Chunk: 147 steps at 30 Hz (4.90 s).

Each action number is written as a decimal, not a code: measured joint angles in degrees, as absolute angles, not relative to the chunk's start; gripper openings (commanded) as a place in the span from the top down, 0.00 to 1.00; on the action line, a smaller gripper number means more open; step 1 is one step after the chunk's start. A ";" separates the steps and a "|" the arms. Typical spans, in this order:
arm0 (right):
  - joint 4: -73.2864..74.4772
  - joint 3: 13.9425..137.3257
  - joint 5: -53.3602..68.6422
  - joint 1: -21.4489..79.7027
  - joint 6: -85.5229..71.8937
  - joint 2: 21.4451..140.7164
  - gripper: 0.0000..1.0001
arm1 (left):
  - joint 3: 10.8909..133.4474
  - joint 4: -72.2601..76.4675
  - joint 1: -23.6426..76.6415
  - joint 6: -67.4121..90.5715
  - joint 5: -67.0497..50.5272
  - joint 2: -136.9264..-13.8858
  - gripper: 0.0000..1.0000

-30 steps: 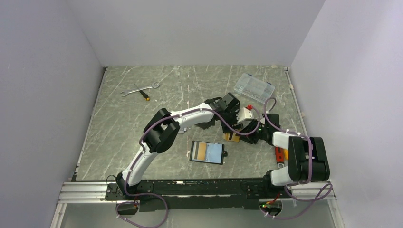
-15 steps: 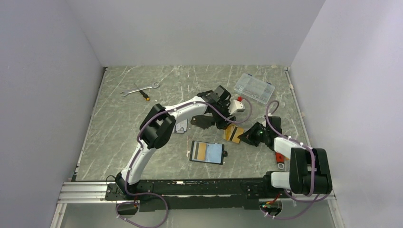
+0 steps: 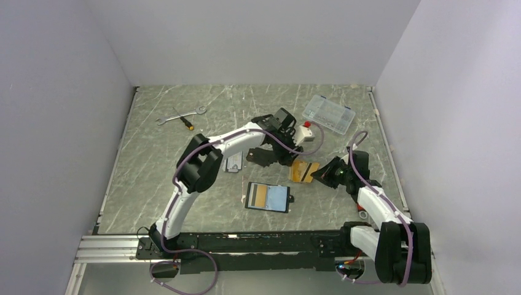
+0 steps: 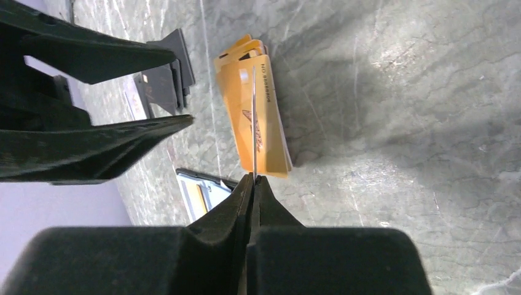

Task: Put the credit cards into the card holder
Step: Pick up the credit card from the center of the board, then place the credit card at the center of the board.

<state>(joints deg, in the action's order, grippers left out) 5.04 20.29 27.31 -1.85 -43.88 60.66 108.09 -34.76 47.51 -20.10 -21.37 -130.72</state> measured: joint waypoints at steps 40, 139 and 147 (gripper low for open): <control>-9.26 20.43 48.16 -1.45 -48.90 52.38 1.00 | 79.92 20.84 38.15 46.26 -68.73 -120.18 0.89; -12.88 23.59 48.64 4.19 -54.96 49.28 0.90 | 75.11 47.75 36.38 68.07 -71.00 -117.01 1.00; -10.61 23.59 48.38 2.42 -54.41 47.40 0.87 | 75.09 46.98 36.49 67.00 -70.61 -117.01 1.00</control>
